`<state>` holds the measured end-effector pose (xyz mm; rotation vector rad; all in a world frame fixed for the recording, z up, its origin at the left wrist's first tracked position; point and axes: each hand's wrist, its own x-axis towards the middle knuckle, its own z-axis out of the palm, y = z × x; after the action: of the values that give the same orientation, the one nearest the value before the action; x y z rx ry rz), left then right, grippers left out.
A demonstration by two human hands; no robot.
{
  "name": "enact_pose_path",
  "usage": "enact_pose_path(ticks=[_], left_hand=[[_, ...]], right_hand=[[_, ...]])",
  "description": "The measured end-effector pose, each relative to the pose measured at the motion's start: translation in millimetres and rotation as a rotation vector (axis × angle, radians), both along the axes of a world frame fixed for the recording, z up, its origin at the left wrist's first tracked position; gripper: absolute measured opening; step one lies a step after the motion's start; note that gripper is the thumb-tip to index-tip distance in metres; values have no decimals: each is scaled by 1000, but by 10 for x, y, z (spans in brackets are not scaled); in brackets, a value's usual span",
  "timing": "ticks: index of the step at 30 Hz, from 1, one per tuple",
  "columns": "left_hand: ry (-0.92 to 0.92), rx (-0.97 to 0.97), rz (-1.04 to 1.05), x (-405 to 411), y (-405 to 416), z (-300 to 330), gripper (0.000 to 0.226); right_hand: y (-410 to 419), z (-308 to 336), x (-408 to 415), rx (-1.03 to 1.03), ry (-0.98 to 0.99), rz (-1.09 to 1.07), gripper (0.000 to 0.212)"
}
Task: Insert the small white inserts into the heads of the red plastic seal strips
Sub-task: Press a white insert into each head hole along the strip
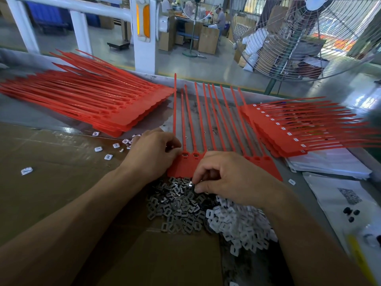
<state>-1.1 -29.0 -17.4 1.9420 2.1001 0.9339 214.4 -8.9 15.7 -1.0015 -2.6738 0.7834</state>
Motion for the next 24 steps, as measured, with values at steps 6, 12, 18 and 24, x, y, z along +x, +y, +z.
enact_pose_path(ticks=[6,12,18,24], left_hand=[[-6,-3,-1,0,3,3,13],[-23,-8,2,-5,1,2,12],[-40,-7,-7,-3,-2,11,11],[-36,-6,-8,-5,-1,11,10]], right_hand=[[-7,-3,24,-41,74,1,8],[17,-82,18,-43,257,-83,12],[57,-134,-6,0,318,-157,18],[35,-112,-3,-20,285,-173,23]])
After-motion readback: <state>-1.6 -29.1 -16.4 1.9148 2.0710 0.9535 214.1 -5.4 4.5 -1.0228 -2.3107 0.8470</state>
